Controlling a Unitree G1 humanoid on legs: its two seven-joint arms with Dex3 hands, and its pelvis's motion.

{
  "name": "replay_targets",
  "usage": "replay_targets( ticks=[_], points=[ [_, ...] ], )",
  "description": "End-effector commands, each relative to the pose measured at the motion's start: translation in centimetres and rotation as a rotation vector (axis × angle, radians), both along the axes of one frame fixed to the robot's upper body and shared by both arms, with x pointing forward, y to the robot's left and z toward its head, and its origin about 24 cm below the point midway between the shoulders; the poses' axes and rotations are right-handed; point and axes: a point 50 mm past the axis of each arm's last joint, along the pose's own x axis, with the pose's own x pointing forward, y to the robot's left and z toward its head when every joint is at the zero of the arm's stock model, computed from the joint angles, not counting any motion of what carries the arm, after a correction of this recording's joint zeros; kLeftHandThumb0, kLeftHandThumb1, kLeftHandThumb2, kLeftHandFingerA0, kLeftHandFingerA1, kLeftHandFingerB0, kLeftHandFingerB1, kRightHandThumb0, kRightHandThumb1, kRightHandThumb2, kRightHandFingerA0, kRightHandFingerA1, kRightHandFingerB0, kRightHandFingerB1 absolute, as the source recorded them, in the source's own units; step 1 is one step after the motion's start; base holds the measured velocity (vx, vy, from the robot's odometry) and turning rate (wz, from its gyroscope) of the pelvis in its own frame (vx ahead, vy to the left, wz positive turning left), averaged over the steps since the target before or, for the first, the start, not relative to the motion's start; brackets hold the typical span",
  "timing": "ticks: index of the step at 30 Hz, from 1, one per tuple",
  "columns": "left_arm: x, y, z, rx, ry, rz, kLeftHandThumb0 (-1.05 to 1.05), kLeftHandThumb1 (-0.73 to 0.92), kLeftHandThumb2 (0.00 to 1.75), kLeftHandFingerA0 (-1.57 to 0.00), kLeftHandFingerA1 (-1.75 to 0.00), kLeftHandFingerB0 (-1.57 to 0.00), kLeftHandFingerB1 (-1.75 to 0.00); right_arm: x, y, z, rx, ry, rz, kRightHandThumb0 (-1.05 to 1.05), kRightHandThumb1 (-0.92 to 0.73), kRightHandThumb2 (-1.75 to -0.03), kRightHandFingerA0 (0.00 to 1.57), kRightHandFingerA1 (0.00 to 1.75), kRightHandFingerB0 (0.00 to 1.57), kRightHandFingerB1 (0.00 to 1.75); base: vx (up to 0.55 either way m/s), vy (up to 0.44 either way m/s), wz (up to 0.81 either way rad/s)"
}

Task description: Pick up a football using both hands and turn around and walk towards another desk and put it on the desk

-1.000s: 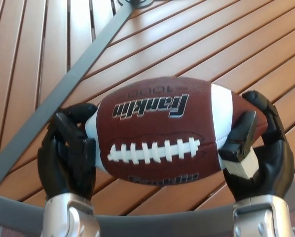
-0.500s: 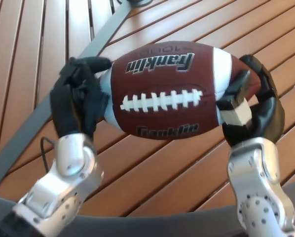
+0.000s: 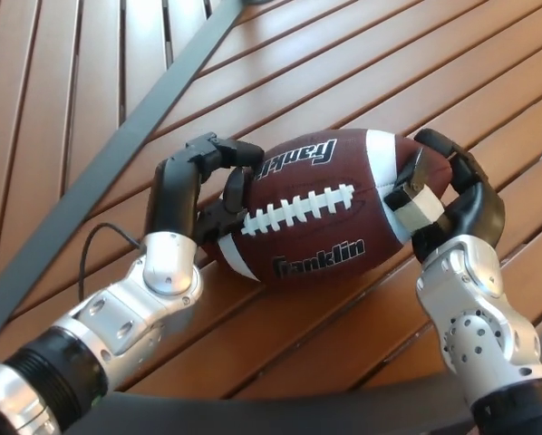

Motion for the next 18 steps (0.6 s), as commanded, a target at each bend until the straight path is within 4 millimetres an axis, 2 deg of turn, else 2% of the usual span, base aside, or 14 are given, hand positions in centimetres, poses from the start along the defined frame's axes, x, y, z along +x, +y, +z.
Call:
replay_targets(
  ticks=[1, 2, 7, 8, 9, 11, 12, 13, 16, 17, 18],
  points=[
    [-1.4, 1.5, -6.0, 0.616, 0.377, -0.379, -0.17, 0.55, 0.89, -0.79, -1.35, -0.92, -1.13, 0.9, -0.7, -3.3, -0.401, 0.232, 0.217, -0.1, -0.55, -1.14, 0.97, 1.62, 0.92, 1.11, 0.0, 0.0, 0.0],
    [-1.3, 1.5, -5.8, 0.628, 0.373, -0.386, -0.16, 0.6, 0.81, -0.77, -1.29, -0.95, -0.97, 0.4, -1.5, -4.6, -0.549, 0.309, 0.237, -0.17, -0.64, -0.77, 0.83, 1.2, 0.86, 0.77, 0.0, 0.0, 0.0],
    [-1.2, 1.6, -5.8, 0.634, 0.374, -0.392, -0.16, 0.6, 0.81, -0.77, -1.29, -0.95, -0.97, 0.5, -1.6, -4.7, -0.57, 0.319, 0.24, -0.17, -0.64, -0.77, 0.83, 1.2, 0.86, 0.77, 0.0, 0.0, 0.0],
    [-1.2, 1.8, -5.8, 0.629, 0.368, -0.391, -0.13, 0.52, 0.91, -0.83, -1.43, -0.97, -1.0, 0.2, -1.9, -5.3, -0.614, 0.354, 0.285, -0.24, -0.69, -0.65, 0.57, 1.33, 0.58, 0.49, 0.0, 0.0, 0.0],
    [-1.1, 2.1, -5.7, 0.623, 0.36, -0.389, -0.13, 0.52, 0.91, -0.83, -1.43, -0.97, -1.0, -0.2, -2.4, -6.1, -0.667, 0.401, 0.339, -0.24, -0.69, -0.65, 0.57, 1.33, 0.58, 0.49, 0.0, 0.0, 0.0],
    [-1.1, 2.1, -5.7, 0.623, 0.359, -0.39, -0.13, 0.52, 0.91, -0.83, -1.43, -0.97, -1.0, -0.2, -2.5, -6.2, -0.678, 0.412, 0.351, -0.24, -0.69, -0.65, 0.57, 1.33, 0.58, 0.49, 0.0, 0.0, 0.0],
    [-1.2, 2.4, -5.7, 0.634, 0.348, -0.398, -0.15, 0.55, 0.79, -0.83, -1.23, -0.95, -0.86, -0.3, -3.2, -6.6, -0.941, 0.453, 0.51, -0.44, -0.75, -0.63, 0.05, 0.45, 0.24, 0.35, 0.0, 0.0, 0.0],
    [-1.2, 2.6, -5.6, 0.639, 0.344, -0.402, -0.15, 0.55, 0.79, -0.83, -1.23, -0.95, -0.86, -0.4, -3.8, -6.8, -1.052, 0.483, 0.574, -0.44, -0.75, -0.63, 0.05, 0.45, 0.24, 0.35, 0.0, 0.0, 0.0],
    [-1.2, 2.6, -5.6, 0.64, 0.345, -0.405, -0.15, 0.55, 0.79, -0.83, -1.23, -0.95, -0.86, -0.4, -3.8, -6.8, -1.057, 0.485, 0.58, -0.44, -0.75, -0.63, 0.05, 0.45, 0.24, 0.35, 0.0, 0.0, 0.0],
    [-1.1, 2.9, -5.3, 0.628, 0.348, -0.397, -0.22, 0.67, 0.67, -0.8, -1.05, -0.83, -0.64, -0.3, -4.5, -6.0, -1.198, 0.485, 0.648, -1.01, -0.76, -1.06, 0.0, 0.18, 0.0, 0.0, 0.0, 0.0, 0.0],
    [-1.1, 3.4, -4.7, 0.609, 0.353, -0.385, -0.22, 0.67, 0.67, -0.8, -1.05, -0.83, -0.64, -0.4, -5.5, -5.1, -1.402, 0.508, 0.744, -1.01, -0.76, -1.06, 0.0, 0.18, 0.0, 0.0, 0.0, 0.0, 0.0]
  ],
)
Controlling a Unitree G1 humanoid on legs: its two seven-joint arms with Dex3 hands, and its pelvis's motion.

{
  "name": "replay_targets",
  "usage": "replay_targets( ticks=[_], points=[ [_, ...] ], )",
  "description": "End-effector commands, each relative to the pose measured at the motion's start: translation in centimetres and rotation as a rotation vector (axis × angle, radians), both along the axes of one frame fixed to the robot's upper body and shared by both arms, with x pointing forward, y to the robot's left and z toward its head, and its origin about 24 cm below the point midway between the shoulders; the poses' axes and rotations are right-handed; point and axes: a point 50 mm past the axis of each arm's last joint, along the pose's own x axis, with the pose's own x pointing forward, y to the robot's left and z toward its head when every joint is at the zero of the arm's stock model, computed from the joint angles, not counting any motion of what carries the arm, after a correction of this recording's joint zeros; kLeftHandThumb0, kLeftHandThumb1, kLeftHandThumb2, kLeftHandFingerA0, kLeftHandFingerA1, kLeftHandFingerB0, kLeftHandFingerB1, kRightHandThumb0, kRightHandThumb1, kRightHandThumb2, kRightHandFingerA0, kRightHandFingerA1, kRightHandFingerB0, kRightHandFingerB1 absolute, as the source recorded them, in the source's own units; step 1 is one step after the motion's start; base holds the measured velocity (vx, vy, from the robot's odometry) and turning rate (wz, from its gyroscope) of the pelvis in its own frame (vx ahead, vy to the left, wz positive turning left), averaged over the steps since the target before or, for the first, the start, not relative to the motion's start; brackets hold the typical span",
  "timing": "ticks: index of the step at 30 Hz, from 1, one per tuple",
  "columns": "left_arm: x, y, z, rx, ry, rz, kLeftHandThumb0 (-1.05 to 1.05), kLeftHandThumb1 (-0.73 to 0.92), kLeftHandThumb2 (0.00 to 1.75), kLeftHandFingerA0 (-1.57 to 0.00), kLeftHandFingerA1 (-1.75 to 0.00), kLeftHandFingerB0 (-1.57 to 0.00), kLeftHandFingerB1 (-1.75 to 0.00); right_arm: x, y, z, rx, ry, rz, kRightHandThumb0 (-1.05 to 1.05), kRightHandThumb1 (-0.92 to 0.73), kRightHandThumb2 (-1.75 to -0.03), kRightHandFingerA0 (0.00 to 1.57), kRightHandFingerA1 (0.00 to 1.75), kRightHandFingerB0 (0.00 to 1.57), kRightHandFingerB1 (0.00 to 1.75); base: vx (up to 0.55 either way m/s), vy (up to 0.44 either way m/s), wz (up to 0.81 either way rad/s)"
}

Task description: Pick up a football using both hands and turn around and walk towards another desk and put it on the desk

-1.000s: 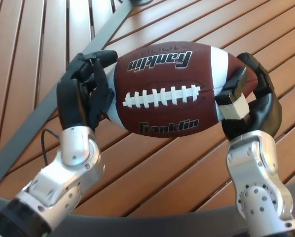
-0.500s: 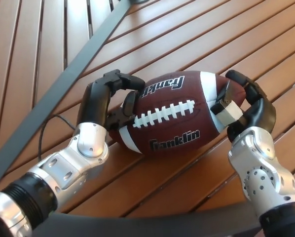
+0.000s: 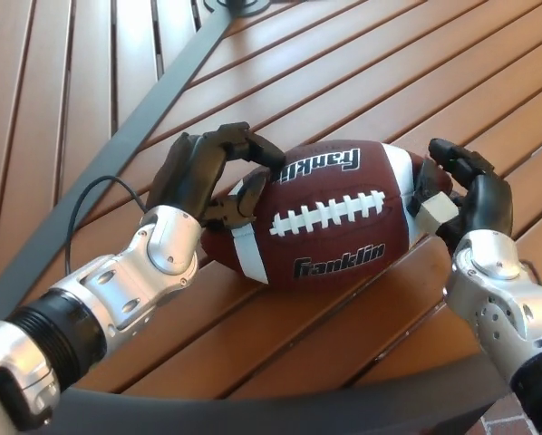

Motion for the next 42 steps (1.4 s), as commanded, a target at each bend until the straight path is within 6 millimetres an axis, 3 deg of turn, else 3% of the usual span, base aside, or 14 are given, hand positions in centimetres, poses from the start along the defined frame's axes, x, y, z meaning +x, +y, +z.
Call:
replay_targets(
  ticks=[1, 3, 4, 7, 8, 22, 27, 30, 31, 35, 37, 38, 39, 42],
  points=[
    [-2.7, 3.6, -5.7, 0.353, 0.377, -0.133, -0.22, 0.67, 0.67, -0.8, -1.05, -0.83, -0.64, -2.0, -3.1, -3.6, -0.867, 0.448, 0.484, -1.01, -0.76, -1.06, 0.0, 0.18, 0.0, 0.0, 0.0, 0.0, 0.0],
    [-2.7, 3.6, -5.7, 0.354, 0.378, -0.134, -0.22, 0.67, 0.67, -0.8, -1.05, -0.83, -0.64, -2.1, -3.2, -3.5, -0.87, 0.451, 0.487, -1.01, -0.76, -1.06, 0.0, 0.18, 0.0, 0.0, 0.0, 0.0, 0.0],
    [-2.7, 5.2, -4.6, 0.332, 0.324, -0.133, -0.36, 0.69, 0.59, -0.75, -0.93, -0.59, -0.43, -2.0, -4.6, -1.6, -1.029, 0.392, 0.501, -1.02, -0.92, -0.74, 0.0, 0.0, 0.0, 0.0, 0.0, 0.0, 0.0],
    [-2.8, 5.4, -4.4, 0.331, 0.319, -0.135, -0.36, 0.69, 0.59, -0.75, -0.93, -0.59, -0.43, -2.1, -4.7, -1.3, -1.052, 0.391, 0.507, -1.02, -0.92, -0.74, 0.0, 0.0, 0.0, 0.0, 0.0, 0.0, 0.0],
    [-2.7, 7.1, -3.3, 0.257, 0.306, -0.083, -0.47, 0.65, 0.59, -0.31, -0.48, -0.45, -0.36, -2.5, -6.0, 0.5, -1.127, 0.317, 0.501, -1.05, -0.92, -0.74, 0.0, 0.0, 0.0, 0.0, 0.0, 0.0, 0.0],
    [-4.1, 12.4, -0.3, 0.143, 0.176, -0.007, -0.59, 0.68, 0.6, -0.22, -0.53, -0.31, -0.33, -5.8, -8.9, 5.8, -1.229, 0.265, 0.499, -1.05, -0.92, -0.81, 0.0, 0.0, 0.0, 0.0, 0.0, 0.0, 0.0],
    [-6.5, 18.1, 3.5, -0.231, 0.007, 0.212, -0.49, 0.71, 0.61, -0.21, -0.41, -0.19, -0.31, -9.1, -13.5, 11.2, -1.211, 0.226, 0.468, -1.0, -0.92, -0.88, 0.0, 0.0, 0.0, 0.01, 0.0, 0.0, 0.0],
    [-6.6, 18.1, 3.5, -0.235, 0.008, 0.211, -0.49, 0.71, 0.61, -0.21, -0.41, -0.19, -0.31, -9.3, -13.5, 11.2, -1.21, 0.225, 0.473, -1.0, -0.92, -0.88, 0.0, 0.0, 0.0, 0.01, 0.0, 0.0, 0.0],
    [-9.2, 21.0, 6.0, -0.278, -0.093, 0.269, -0.54, 0.71, 0.61, -0.28, -0.44, -0.22, -0.32, -11.1, -16.3, 12.7, -1.132, 0.206, 0.415, -1.05, -0.8, -1.21, 0.0, 0.27, 0.0, 0.04, 0.0, 0.0, 0.0],
    [-9.7, 21.3, 6.3, -0.286, -0.104, 0.273, -0.54, 0.71, 0.61, -0.28, -0.44, -0.22, -0.32, -11.7, -16.6, 13.0, -1.121, 0.194, 0.416, -1.05, -0.8, -1.21, 0.0, 0.27, 0.0, 0.04, 0.0, 0.0, 0.0],
    [-13.8, 24.7, 9.2, -0.355, -0.234, 0.351, -0.51, 0.73, 0.61, -0.28, -0.47, -0.19, -0.33, -15.9, -21.4, 14.0, -0.817, 0.086, 0.359, -0.98, -0.74, -1.04, 0.0, 0.34, 0.0, 0.11, 0.0, 0.0, 0.0],
    [-15.1, 25.5, 10.0, -0.366, -0.265, 0.375, -0.54, 0.56, 0.87, -0.22, -0.54, -0.14, -0.44, -17.6, -22.9, 14.1, -0.765, 0.061, 0.324, -0.95, -0.7, -1.0, 0.0, 0.34, 0.0, 0.11, 0.0, 0.0, 0.0],
    [-17.2, 26.8, 10.8, -0.36, -0.326, 0.433, -0.47, 0.69, 0.61, -0.36, -0.48, -0.26, -0.33, -19.8, -24.7, 14.0, -0.72, 0.064, 0.239, -0.88, -0.62, -0.92, 0.0, 0.3, 0.0, 0.13, 0.0, 0.0, 0.0],
    [-21.1, 28.2, 11.3, -0.308, -0.38, 0.487, -0.44, 0.73, 0.62, -0.38, -0.53, -0.29, -0.34, -23.9, -27.4, 13.8, -0.711, 0.066, 0.078, -0.89, -0.57, -0.86, 0.0, 0.26, 0.1, 0.17, 0.0, 0.0, 0.0]
  ],
)
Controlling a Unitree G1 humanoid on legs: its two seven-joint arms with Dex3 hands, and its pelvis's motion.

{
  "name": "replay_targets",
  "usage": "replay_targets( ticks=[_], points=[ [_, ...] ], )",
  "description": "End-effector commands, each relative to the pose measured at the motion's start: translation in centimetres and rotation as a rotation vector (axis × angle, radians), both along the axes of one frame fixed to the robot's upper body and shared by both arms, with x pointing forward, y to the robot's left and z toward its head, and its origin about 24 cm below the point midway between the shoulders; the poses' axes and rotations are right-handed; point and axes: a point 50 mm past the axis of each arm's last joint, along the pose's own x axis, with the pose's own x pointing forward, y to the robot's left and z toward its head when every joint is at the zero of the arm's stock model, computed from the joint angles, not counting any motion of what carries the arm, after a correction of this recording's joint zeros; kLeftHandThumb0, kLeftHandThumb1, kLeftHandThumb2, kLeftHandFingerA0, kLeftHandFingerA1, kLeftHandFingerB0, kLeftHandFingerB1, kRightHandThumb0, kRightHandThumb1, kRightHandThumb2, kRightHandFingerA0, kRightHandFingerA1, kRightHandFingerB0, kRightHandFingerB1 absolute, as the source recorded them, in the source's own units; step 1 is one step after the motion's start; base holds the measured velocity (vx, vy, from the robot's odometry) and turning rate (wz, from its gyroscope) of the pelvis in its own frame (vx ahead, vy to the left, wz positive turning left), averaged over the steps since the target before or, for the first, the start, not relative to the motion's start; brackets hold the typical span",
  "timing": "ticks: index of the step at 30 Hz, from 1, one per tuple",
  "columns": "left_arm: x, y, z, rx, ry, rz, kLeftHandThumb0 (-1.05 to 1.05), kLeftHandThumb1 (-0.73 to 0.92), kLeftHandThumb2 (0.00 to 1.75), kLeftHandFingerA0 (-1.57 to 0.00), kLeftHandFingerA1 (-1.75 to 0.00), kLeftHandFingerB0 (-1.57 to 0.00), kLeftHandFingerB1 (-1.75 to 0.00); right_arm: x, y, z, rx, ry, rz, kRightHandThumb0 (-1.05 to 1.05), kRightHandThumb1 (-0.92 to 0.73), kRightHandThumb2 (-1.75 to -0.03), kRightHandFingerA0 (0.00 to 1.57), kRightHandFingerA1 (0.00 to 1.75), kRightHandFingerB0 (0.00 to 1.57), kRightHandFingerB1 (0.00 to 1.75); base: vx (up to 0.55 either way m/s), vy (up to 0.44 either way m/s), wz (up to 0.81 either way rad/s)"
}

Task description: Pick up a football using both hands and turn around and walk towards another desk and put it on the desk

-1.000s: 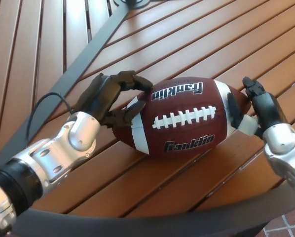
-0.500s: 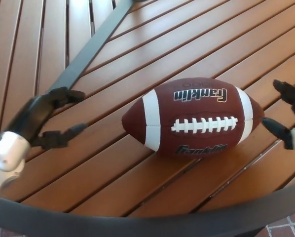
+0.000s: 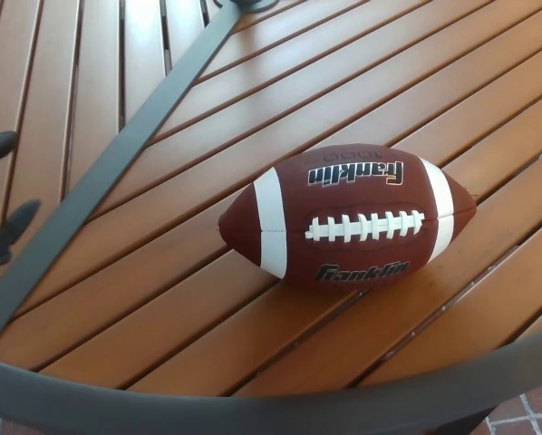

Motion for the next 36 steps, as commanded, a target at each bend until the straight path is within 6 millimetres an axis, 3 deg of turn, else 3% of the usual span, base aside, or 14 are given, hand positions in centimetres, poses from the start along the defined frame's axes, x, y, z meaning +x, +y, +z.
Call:
replay_targets(
  ticks=[1, 5, 6, 8, 9, 15, 16, 18, 23, 25, 27, 30, 31, 36],
  points=[
    [-12.9, 9.1, 8.8, -0.058, -0.374, 0.216, -0.44, 0.73, 0.62, -0.38, -0.53, -0.29, -0.34, -13.7, -11.0, 4.2, 0.354, -0.182, -0.163, -0.89, -0.57, -0.86, 0.0, 0.26, 0.1, 0.17, 0.0, 0.0, 0.0],
    [-17.5, 11.0, 8.3, 0.033, -0.351, 0.299, -0.45, 0.66, 0.6, -0.46, -0.56, -0.34, -0.37, -18.5, -14.0, 3.8, 0.442, -0.315, -0.344, -0.62, -0.6, -0.74, 0.0, 0.12, 0.04, 0.36, 0.0, 0.0, 0.0],
    [-20.2, 12.2, 7.6, 0.034, -0.334, 0.37, -0.49, 0.66, 0.6, -0.48, -0.58, -0.39, -0.39, -21.0, -15.1, 2.5, 0.483, -0.371, -0.477, -0.38, -0.65, -0.6, 0.02, 0.64, 0.2, 0.4, 0.0, 0.0, 0.0],
    [-27.2, 15.0, 5.5, 0.039, -0.305, 0.558, -0.56, 0.5, 0.88, -0.49, -0.68, -0.36, -0.54, -27.6, -17.0, -1.3, 0.518, -0.492, -0.804, -0.33, -0.66, -0.6, 0.12, 0.64, 0.24, 0.38, 0.0, 0.0, 0.0],
    [-28.2, 15.4, 5.1, 0.042, -0.301, 0.595, -0.51, 0.62, 0.58, -0.56, -0.67, -0.45, -0.42, -28.4, -17.2, -1.9, 0.521, -0.505, -0.841, -0.41, -0.56, -0.75, 0.18, 0.66, 0.23, 0.47, 0.0, 0.0, 0.0],
    [-36.5, 18.9, 1.5, 0.024, -0.141, 1.085, -0.48, 0.62, 0.58, -0.61, -0.73, -0.5, -0.43, -32.6, -18.8, -5.3, 0.499, -0.603, -1.15, -0.28, -0.64, -0.59, 0.25, 0.67, 0.33, 0.4, 0.0, 0.0, 0.0],
    [-37.5, 19.0, 1.0, 0.013, -0.114, 1.146, -0.44, 0.52, 0.85, -0.56, -0.72, -0.39, -0.55, -32.8, -19.1, -5.5, 0.487, -0.619, -1.189, -0.26, -0.66, -0.6, 0.29, 0.67, 0.34, 0.41, 0.0, 0.0, 0.0],
    [-39.4, 18.9, 0.0, 0.007, -0.055, 1.252, -0.39, 0.65, 0.58, -0.62, -0.62, -0.46, -0.44, -32.9, -19.4, -6.0, 0.458, -0.637, -1.243, -0.25, -0.68, -0.6, 0.31, 0.67, 0.32, 0.41, 0.0, 0.0, 0.0],
    [-41.3, 17.2, -3.3, 0.056, 0.021, 1.461, -0.19, 0.68, 0.62, -0.4, -0.83, -0.36, -0.56, -32.5, -19.3, -7.8, 0.443, -0.589, -1.289, -0.23, -0.64, -0.59, 0.34, 0.71, 0.39, 0.46, 0.0, 0.0, 0.0],
    [-41.3, 16.7, -5.2, 0.051, 0.123, 1.525, -0.22, 0.67, 0.61, -0.62, -1.27, -0.4, -0.59, -32.3, -19.3, -8.9, 0.435, -0.518, -1.314, -0.21, -0.64, -0.59, 0.33, 0.64, 0.36, 0.41, 0.0, 0.0, 0.0],
    [-41.0, 16.5, -6.8, 0.007, 0.275, 1.51, -0.32, 0.66, 0.58, -0.68, -0.9, -0.5, -0.57, -32.0, -19.2, -10.0, 0.461, -0.451, -1.349, -0.23, -0.67, -0.6, 0.27, 0.67, 0.34, 0.42, 0.0, 0.0, 0.0],
    [-40.8, 16.2, -8.2, -0.07, 0.38, 1.476, -0.32, 0.66, 0.58, -0.68, -0.9, -0.5, -0.57, -31.6, -19.1, -10.9, 0.526, -0.42, -1.372, -0.23, -0.67, -0.6, 0.27, 0.67, 0.34, 0.42, 0.0, 0.0, 0.0],
    [-38.9, 15.2, -11.2, -0.141, 0.611, 1.316, -0.33, 0.53, 0.9, -0.7, -0.72, -0.55, -0.64, -30.3, -18.2, -13.7, 0.685, -0.381, -1.468, -0.19, -0.67, -0.59, 0.39, 0.82, 0.37, 0.48, 0.0, 0.0, 0.0],
    [-36.7, 12.2, -16.0, -0.172, 0.916, 1.083, -0.35, 0.51, 0.85, -0.86, -0.74, -0.67, -0.65, -28.0, -15.5, -17.9, 0.856, -0.218, -1.501, -0.22, -0.72, -0.61, 0.41, 0.77, 0.54, 0.67, 0.0, 0.0, 0.0]
  ],
)
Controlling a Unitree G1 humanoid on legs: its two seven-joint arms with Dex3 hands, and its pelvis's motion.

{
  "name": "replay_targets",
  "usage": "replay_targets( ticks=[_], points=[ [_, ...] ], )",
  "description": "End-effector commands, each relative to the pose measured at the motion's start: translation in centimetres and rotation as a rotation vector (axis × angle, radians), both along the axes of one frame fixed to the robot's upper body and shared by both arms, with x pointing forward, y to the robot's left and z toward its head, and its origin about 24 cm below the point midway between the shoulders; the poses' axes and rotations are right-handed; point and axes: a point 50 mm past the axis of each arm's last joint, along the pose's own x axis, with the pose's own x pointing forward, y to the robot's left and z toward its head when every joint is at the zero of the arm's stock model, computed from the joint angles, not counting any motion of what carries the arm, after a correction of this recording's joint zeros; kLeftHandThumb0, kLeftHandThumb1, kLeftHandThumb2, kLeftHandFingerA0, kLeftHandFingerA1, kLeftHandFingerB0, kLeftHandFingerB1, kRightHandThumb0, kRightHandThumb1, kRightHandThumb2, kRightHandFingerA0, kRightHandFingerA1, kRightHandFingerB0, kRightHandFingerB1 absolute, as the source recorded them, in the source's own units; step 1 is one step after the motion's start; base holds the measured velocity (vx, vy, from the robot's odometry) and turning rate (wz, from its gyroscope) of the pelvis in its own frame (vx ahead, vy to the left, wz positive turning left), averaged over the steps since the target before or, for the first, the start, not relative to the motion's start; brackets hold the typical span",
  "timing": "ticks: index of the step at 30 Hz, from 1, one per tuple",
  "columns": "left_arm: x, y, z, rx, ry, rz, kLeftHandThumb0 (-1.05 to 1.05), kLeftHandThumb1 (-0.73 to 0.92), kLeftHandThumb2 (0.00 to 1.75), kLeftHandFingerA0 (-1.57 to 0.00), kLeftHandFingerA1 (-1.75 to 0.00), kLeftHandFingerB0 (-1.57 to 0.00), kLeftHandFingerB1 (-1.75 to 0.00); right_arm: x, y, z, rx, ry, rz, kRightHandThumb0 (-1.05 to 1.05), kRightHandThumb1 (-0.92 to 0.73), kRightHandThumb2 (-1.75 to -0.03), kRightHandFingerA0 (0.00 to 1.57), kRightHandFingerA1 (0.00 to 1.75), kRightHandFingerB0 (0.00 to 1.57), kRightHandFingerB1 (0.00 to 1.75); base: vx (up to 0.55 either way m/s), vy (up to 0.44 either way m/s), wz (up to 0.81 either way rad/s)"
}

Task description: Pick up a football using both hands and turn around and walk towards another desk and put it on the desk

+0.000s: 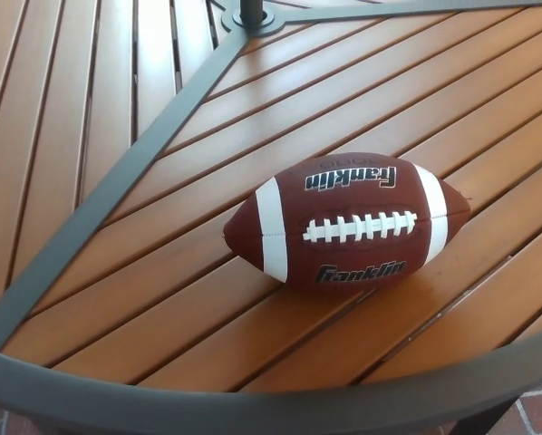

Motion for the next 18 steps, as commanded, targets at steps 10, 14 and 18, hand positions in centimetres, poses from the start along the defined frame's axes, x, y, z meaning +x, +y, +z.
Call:
replay_targets(
  ticks=[10, 14, 18],
  points=[
    [4.5, -7.6, -9.3, -0.354, 0.491, -0.798, -0.33, 0.66, 0.6, -0.87, -0.58, -0.68, -0.48, 2.4, 9.3, -12.4, 0.251, 0.217, 0.244, -0.26, -0.68, -0.59, 0.67, 0.67, 0.44, 0.44, 0.0, 0.0, 0.0],
    [5.6, -9.0, -10.1, -0.356, 0.456, -0.914, -0.35, 0.67, 0.61, -0.88, -0.56, -0.7, -0.47, 2.7, 10.4, -12.2, 0.171, 0.185, 0.374, -0.32, -0.65, -0.59, 0.72, 0.55, 0.52, 0.41, 0.0, 0.0, 0.0],
    [5.4, -9.6, -10.2, -0.24, 0.391, -0.85, -0.27, 0.64, 0.6, -0.84, -0.55, -0.83, -0.5, 3.0, 10.7, -12.3, 0.172, 0.236, 0.513, -0.25, -0.6, -0.58, 0.91, 0.51, 0.78, 0.48, 0.0, 0.0, 0.0]
  ],
)
